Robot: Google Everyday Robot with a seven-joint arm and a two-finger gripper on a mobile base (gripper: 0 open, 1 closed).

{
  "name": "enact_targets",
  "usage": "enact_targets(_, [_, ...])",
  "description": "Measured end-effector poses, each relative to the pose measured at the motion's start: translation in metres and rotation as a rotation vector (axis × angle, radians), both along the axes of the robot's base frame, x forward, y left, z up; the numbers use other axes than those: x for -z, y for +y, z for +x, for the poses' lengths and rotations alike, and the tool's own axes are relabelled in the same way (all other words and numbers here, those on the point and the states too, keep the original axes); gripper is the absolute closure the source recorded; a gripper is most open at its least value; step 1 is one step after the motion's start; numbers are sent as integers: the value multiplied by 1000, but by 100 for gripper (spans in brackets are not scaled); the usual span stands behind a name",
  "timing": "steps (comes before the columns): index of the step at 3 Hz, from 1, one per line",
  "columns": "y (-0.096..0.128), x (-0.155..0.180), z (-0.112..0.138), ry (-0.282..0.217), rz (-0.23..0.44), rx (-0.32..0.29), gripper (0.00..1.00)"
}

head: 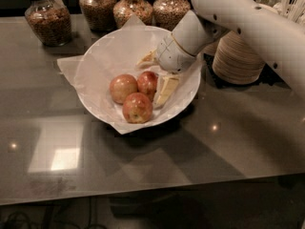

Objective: Pick apple from white bowl

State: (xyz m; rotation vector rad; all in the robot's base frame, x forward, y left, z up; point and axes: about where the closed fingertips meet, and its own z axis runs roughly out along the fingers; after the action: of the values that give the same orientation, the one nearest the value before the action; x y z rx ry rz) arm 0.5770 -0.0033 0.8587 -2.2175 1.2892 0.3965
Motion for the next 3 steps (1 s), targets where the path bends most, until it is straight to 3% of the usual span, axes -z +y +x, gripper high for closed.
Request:
enact_targets(1, [3, 3, 1, 9, -5, -13, 30])
enact_targets(3, [3, 3, 1, 9, -5, -13, 72])
